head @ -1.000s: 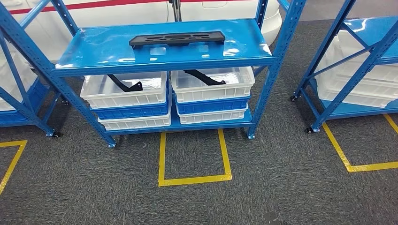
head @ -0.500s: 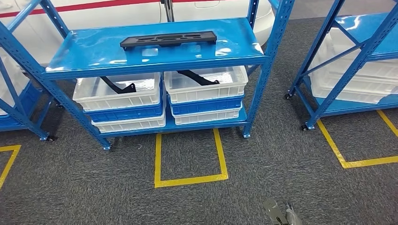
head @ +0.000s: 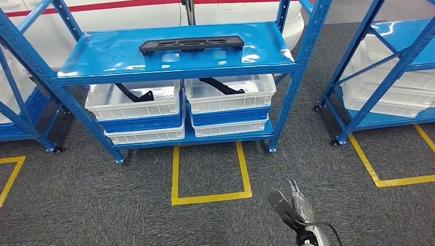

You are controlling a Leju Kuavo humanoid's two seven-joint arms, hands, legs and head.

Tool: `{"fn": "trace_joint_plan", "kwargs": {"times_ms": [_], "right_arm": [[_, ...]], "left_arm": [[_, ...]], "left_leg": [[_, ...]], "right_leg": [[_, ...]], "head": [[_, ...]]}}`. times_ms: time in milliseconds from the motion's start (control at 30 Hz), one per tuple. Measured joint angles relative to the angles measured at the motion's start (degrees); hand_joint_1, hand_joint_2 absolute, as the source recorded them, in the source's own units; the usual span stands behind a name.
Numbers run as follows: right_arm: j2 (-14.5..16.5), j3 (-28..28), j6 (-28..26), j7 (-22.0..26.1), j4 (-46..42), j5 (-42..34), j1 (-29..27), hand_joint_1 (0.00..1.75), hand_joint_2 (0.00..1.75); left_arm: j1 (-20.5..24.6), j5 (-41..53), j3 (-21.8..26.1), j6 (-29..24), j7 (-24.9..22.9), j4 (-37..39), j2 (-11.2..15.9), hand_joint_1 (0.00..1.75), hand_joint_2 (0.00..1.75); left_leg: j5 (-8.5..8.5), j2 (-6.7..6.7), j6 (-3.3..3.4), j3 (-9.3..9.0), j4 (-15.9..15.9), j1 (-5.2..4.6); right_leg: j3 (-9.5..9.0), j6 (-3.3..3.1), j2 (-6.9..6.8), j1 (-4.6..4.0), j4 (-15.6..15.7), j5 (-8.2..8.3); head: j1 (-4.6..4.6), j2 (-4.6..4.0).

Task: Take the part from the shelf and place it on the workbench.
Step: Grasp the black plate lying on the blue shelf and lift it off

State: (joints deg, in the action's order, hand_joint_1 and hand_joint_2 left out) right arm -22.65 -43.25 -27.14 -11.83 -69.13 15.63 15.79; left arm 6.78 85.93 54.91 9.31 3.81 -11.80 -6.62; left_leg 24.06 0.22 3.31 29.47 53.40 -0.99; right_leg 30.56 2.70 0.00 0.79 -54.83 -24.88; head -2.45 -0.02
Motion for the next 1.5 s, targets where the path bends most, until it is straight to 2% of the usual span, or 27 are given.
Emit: {"fn": "trace_joint_plan", "kwargs": {"times_ms": [67,133,167,233,267,300,333,367,433,467,533,633,700,767,800,833,867,933,1000,1100,1167,1267,1300,1333,1367,1433,1500], "right_arm": [[0.35,-0.07,1.37,-0.79,-2.96,2.75,1.78,0.0,0.0],[0.87,-0.15,2.87,-1.5,-5.8,5.48,3.69,0.0,0.0],[1.19,-0.2,3.63,-1.83,-7.17,6.81,4.71,0.0,0.0],[1.72,-0.25,4.99,-2.33,-9.28,8.97,6.2,0.0,0.0],[1.98,-0.27,5.57,-2.56,-9.96,9.72,6.88,0.0,0.0],[2.3,-0.32,6.09,-2.73,-10.55,10.35,7.62,0.0,0.0],[2.66,-0.46,6.6,-2.84,-11.19,10.91,8.46,0.0,0.0],[3.1,-0.69,7.19,-2.95,-11.98,11.59,9.46,0.0,0.0],[4.0,-1.28,8.49,-3.29,-13.63,13.23,11.49,0.0,0.0],[4.38,-1.54,9.17,-3.52,-14.28,14.08,12.51,0.0,0.0],[5.0,-1.95,10.43,-3.98,-15.4,15.65,14.27,0.0,0.0],[5.5,-2.52,11.46,-4.33,-16.77,16.19,15.86,0.0,0.0],[5.67,-2.86,11.79,-4.2,-17.51,14.7,16.31,0.0,0.0],[5.82,-3.19,12.06,-3.98,-17.87,13.33,16.39,0.0,0.0],[5.86,-3.36,12.12,-3.92,-17.93,12.96,16.38,0.0,0.0],[5.89,-3.53,12.14,-3.88,-18.05,12.74,16.37,0.0,0.0],[5.91,-3.69,12.14,-3.84,-18.19,12.61,16.4,0.0,0.0],[5.91,-3.96,12.16,-3.77,-18.49,12.5,16.59,0.0,0.0],[5.96,-4.17,12.24,-3.76,-18.71,12.47,16.85,0.0,0.0],[6.07,-4.44,12.42,-3.78,-18.85,12.31,17.05,0.0,0.0],[6.11,-4.53,12.58,-3.87,-18.95,12.07,17.35,0.0,0.0],[6.11,-4.6,13.2,-4.12,-19.1,11.64,18.01,0.0,0.0],[6.09,-4.63,13.47,-4.18,-19.11,11.49,18.21,0.0,0.0],[6.04,-4.69,13.71,-4.23,-19.11,11.36,18.43,0.0,0.0],[6.0,-4.78,13.85,-4.24,-19.12,11.26,18.69,0.0,0.0],[5.96,-4.95,13.96,-4.25,-19.14,11.08,19.32,0.0,0.0],[5.96,-5.04,13.97,-4.21,-19.15,10.78,19.86,0.0,0.0]], "left_arm": [[0.06,0.21,0.01,0.0,-0.15,0.0,0.0,0.0,0.0],[0.05,0.39,0.02,0.0,-0.11,0.01,0.01,0.0,0.0],[0.05,0.46,0.02,0.0,-0.02,0.04,-0.01,0.0,0.0],[0.02,0.53,0.01,0.0,0.31,0.09,-0.03,0.0,0.0],[-0.01,0.57,0.01,0.0,0.49,0.11,-0.04,0.0,0.0],[-0.04,0.61,0.0,0.0,0.65,0.12,-0.04,0.0,0.0],[-0.05,0.65,0.0,0.0,0.78,0.14,-0.04,0.0,0.0],[-0.05,0.7,0.0,0.0,0.88,0.15,-0.04,0.0,0.0],[-0.03,0.8,0.01,0.0,0.99,0.17,-0.04,0.0,0.0],[0.01,0.84,0.0,0.0,1.01,0.17,-0.04,0.0,0.0],[0.07,0.89,-0.01,0.0,1.0,0.19,-0.04,0.0,0.0],[0.1,0.91,0.01,0.0,0.9,0.23,-0.09,0.0,0.0],[0.14,0.9,0.03,-0.04,0.89,0.24,-0.09,0.0,0.0],[0.16,0.88,0.04,-0.1,0.88,0.24,-0.07,0.0,0.0],[0.13,0.88,0.04,-0.1,0.87,0.24,-0.08,0.0,0.0],[0.08,0.87,0.04,-0.08,0.86,0.25,-0.09,0.0,0.0],[0.05,0.86,0.05,-0.05,0.86,0.25,-0.12,0.0,0.0],[0.05,0.84,0.06,-0.02,0.85,0.26,-0.18,0.0,0.0],[0.13,0.84,0.07,-0.02,0.79,0.26,-0.2,0.0,0.0],[0.17,0.82,0.08,-0.02,0.75,0.26,-0.2,0.0,0.0],[0.16,0.79,0.09,-0.02,0.83,0.29,-0.28,0.0,0.0],[0.17,0.74,0.2,-0.02,0.81,0.46,-0.73,0.0,0.0],[0.18,0.74,0.27,-0.02,0.76,0.52,-0.9,0.0,0.0],[0.18,0.74,0.33,-0.02,0.71,0.57,-1.08,0.0,0.0],[0.18,0.75,0.37,-0.02,0.68,0.61,-1.25,0.0,0.0],[0.22,0.76,0.39,-0.02,0.67,0.63,-1.45,0.0,0.0],[0.33,0.77,0.39,-0.02,0.67,0.64,-1.53,0.0,0.0]], "left_leg": [[0.0,0.03,-0.41,0.15,0.1,-0.04],[1.13,-0.05,-0.98,0.75,1.59,0.12],[2.64,-0.09,-1.38,1.83,4.08,0.27],[6.66,-0.13,-2.13,5.6,12.27,0.66],[8.11,-0.14,-2.39,7.52,16.29,0.87],[8.48,-0.14,-2.55,8.67,18.49,1.02],[7.74,-0.14,-2.65,8.77,18.41,1.13],[5.93,-0.14,-2.68,7.71,15.77,1.24],[1.61,-0.2,-2.48,3.94,6.87,1.29],[0.18,-0.22,-2.32,2.44,3.24,1.22],[-0.47,-0.21,-1.97,1.47,0.5,0.97],[-0.78,-0.18,-1.05,1.39,0.23,1.08],[-1.0,-0.16,-0.37,1.26,-0.02,1.22],[-0.96,-0.18,-0.07,1.26,-0.01,1.16],[-0.94,-0.2,-0.05,1.25,0.01,1.15],[-0.9,-0.23,-0.07,1.22,0.03,1.18],[-0.83,-0.25,-0.16,1.15,0.09,1.25],[-0.46,-0.28,-0.68,1.07,0.45,1.3],[0.05,-0.25,-1.36,1.21,0.98,1.09],[0.27,-0.22,-1.93,1.27,1.09,1.1],[1.66,-0.22,-2.37,2.19,3.3,1.34],[6.61,-0.22,-2.87,7.76,14.67,1.46],[7.46,-0.22,-2.88,9.57,17.92,1.46],[7.26,-0.22,-2.77,10.46,19.13,1.44],[5.98,-0.22,-2.55,10.17,17.84,1.39],[1.79,-0.22,-1.64,6.85,10.0,1.07],[-0.65,-0.13,-0.63,3.96,3.3,0.52]], "right_leg": [[0.08,-0.74,0.1,-0.1,0.3,0.03],[0.12,-1.38,0.06,0.03,0.43,0.22],[0.16,-1.69,0.03,0.16,0.5,0.33],[0.32,-2.02,0.06,0.2,0.49,0.38],[0.37,-2.07,0.09,0.19,0.48,0.38],[0.37,-2.07,0.12,0.19,0.47,0.37],[0.35,-2.07,0.14,0.2,0.45,0.36],[0.31,-2.05,0.19,0.22,0.44,0.35],[0.31,-1.9,0.39,0.14,0.38,0.3],[0.39,-1.71,0.57,0.04,0.35,0.29],[0.56,-1.22,0.85,-0.12,0.3,0.28],[0.87,-0.34,0.79,0.09,-0.61,-0.49],[3.06,0.08,0.6,0.24,-5.7,-3.54],[7.04,0.4,0.54,0.24,-14.13,-7.3],[8.5,0.55,0.53,0.28,-17.01,-8.04],[9.02,0.68,0.5,0.34,-17.79,-7.66],[8.28,0.78,0.43,0.44,-15.93,-6.13],[4.51,1.07,0.11,0.76,-7.67,-2.07],[1.94,0.71,0.14,0.91,-1.95,-0.15],[1.81,-0.56,0.38,0.67,-1.27,-0.18],[1.77,-1.3,0.33,0.67,-1.19,-0.12],[1.71,-1.97,0.06,0.53,-1.16,-0.23],[1.66,-2.08,-0.01,0.42,-1.16,-0.31],[1.57,-2.15,-0.03,0.32,-1.16,-0.39],[1.43,-2.18,-0.04,0.23,-1.16,-0.49],[1.05,-2.15,-0.02,0.1,-1.15,-0.73],[0.78,-1.76,-0.09,-0.04,-1.14,-1.04]], "head": [[-0.03,0.0],[-0.1,0.0],[-0.15,0.0],[-0.28,0.0],[-0.29,0.0],[-0.3,0.0],[-0.31,0.0],[-0.31,0.0],[-0.31,0.0],[-0.3,0.0],[-0.28,0.0],[-0.22,0.0],[-0.15,0.0],[-0.1,0.0],[-0.09,0.0],[-0.09,0.0],[-0.09,0.0],[-0.08,0.0],[-0.11,0.0],[-0.18,0.0],[-0.19,0.0],[-0.24,0.0],[-0.25,0.0],[-0.25,0.0],[-0.25,0.0],[-0.26,0.0],[-0.26,0.0]]}}
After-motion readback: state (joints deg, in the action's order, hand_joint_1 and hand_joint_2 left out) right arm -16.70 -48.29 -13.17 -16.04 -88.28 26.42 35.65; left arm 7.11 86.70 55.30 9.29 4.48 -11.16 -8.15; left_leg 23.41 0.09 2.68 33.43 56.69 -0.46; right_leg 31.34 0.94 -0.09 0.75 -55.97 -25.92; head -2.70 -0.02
